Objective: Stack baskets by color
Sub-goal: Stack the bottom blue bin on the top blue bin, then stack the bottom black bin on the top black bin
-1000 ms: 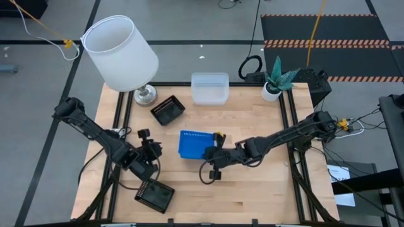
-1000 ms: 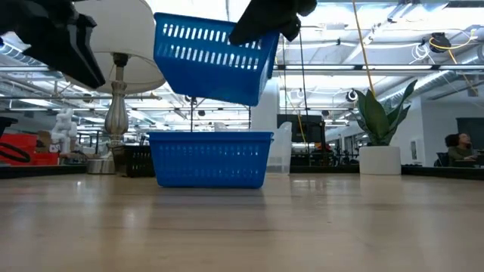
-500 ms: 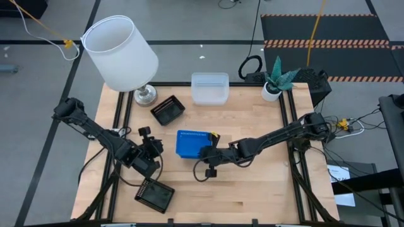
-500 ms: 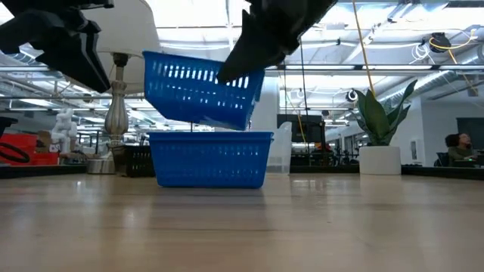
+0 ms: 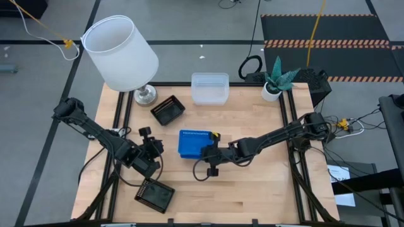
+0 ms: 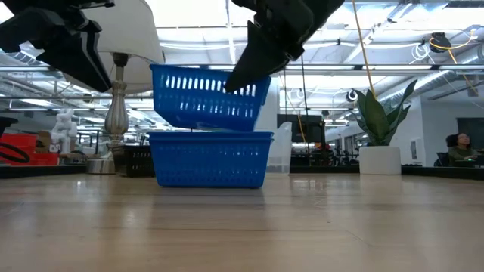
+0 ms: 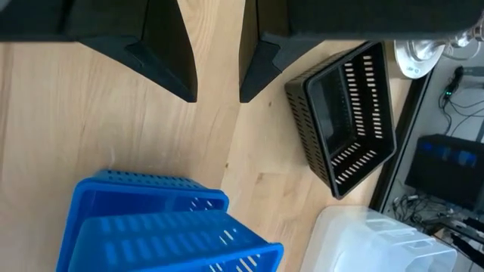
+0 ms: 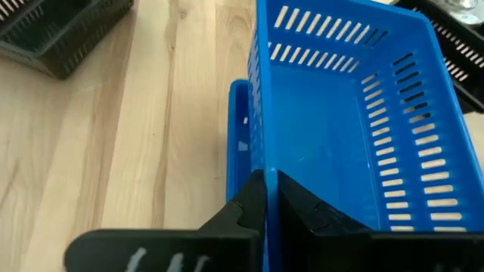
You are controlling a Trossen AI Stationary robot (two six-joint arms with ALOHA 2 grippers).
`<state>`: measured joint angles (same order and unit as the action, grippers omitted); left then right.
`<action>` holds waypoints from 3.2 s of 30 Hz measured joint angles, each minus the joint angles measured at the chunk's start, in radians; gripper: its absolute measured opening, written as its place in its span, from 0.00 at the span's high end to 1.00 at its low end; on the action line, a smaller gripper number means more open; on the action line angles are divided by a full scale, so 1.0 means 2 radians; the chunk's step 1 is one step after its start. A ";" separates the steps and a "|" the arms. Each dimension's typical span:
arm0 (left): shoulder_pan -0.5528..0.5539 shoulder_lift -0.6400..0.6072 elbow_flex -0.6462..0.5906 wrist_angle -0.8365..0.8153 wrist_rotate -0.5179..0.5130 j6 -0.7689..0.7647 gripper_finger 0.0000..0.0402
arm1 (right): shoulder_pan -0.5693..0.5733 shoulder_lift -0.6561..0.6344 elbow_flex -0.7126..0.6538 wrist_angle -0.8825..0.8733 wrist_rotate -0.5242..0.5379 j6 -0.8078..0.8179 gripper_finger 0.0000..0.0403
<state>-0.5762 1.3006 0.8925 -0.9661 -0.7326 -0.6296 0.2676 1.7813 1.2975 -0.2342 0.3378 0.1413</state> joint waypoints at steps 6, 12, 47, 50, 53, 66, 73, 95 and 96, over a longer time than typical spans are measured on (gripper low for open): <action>0.000 0.000 0.000 0.004 0.001 0.003 0.75 | -0.001 0.000 -0.012 -0.001 0.000 -0.012 0.97; 0.000 0.000 0.000 0.016 0.001 0.013 0.75 | -0.008 0.000 -0.018 -0.001 0.000 -0.012 0.97; 0.000 0.000 0.000 0.054 0.008 0.051 0.75 | 0.001 -0.002 -0.018 0.011 -0.001 -0.054 0.90; 0.000 0.000 0.000 0.054 0.008 0.051 0.75 | 0.001 -0.002 -0.018 0.023 -0.001 -0.063 0.97; 0.000 0.000 0.000 0.054 0.008 0.050 0.75 | 0.001 -0.002 -0.018 0.025 0.001 -0.070 0.98; 0.000 0.000 0.000 0.054 0.008 0.051 0.75 | 0.001 -0.002 -0.018 0.025 0.026 -0.077 0.97; 0.000 0.000 0.000 0.054 0.008 0.051 0.75 | 0.001 -0.002 -0.018 0.019 0.026 -0.077 0.91; 0.000 0.000 0.000 0.056 0.010 0.050 0.75 | 0.001 -0.002 -0.018 0.018 -0.028 -0.061 0.76; 0.000 0.000 0.000 0.056 0.017 0.050 0.75 | 0.001 -0.002 -0.018 0.018 -0.034 -0.059 0.76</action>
<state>-0.5762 1.3014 0.8925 -0.8531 -0.6995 -0.5306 0.2703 1.7766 1.2625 -0.1990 0.2696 0.0231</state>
